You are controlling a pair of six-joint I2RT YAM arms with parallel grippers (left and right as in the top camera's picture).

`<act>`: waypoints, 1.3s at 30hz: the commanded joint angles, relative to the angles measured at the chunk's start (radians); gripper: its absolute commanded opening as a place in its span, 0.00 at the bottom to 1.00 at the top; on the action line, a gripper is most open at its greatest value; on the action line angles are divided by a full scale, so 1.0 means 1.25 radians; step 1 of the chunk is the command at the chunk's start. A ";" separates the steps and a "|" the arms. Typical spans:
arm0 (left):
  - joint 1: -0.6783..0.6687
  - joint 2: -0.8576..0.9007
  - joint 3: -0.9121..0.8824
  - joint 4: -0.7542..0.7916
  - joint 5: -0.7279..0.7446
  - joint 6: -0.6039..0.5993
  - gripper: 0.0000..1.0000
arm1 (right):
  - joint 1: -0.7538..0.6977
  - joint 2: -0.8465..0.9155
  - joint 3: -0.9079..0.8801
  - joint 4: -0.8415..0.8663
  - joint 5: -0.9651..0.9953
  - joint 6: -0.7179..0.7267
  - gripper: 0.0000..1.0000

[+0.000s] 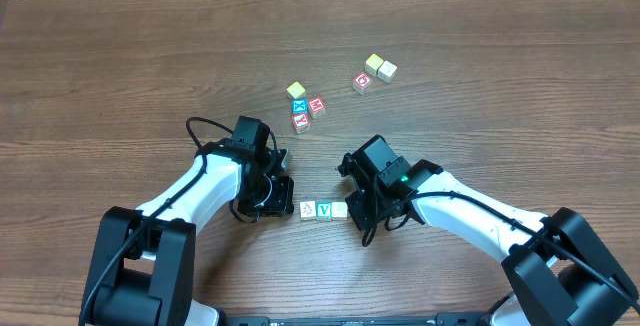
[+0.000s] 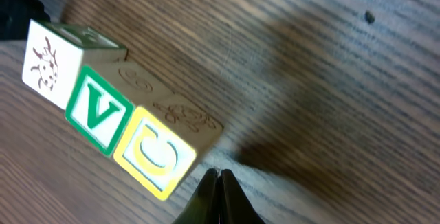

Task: Flip 3 blocks

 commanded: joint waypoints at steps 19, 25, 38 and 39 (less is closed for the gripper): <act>-0.059 0.006 -0.002 0.029 -0.005 -0.033 0.04 | 0.003 0.038 -0.006 0.017 -0.004 0.042 0.04; -0.059 0.005 -0.002 0.027 -0.002 -0.034 0.04 | 0.003 0.038 -0.006 0.017 -0.014 0.066 0.04; -0.059 0.006 -0.002 0.023 -0.002 -0.040 0.04 | 0.003 0.038 -0.005 0.006 -0.035 0.386 0.04; -0.059 0.006 -0.002 0.023 -0.002 -0.040 0.04 | 0.003 0.038 -0.005 0.005 -0.039 0.397 0.04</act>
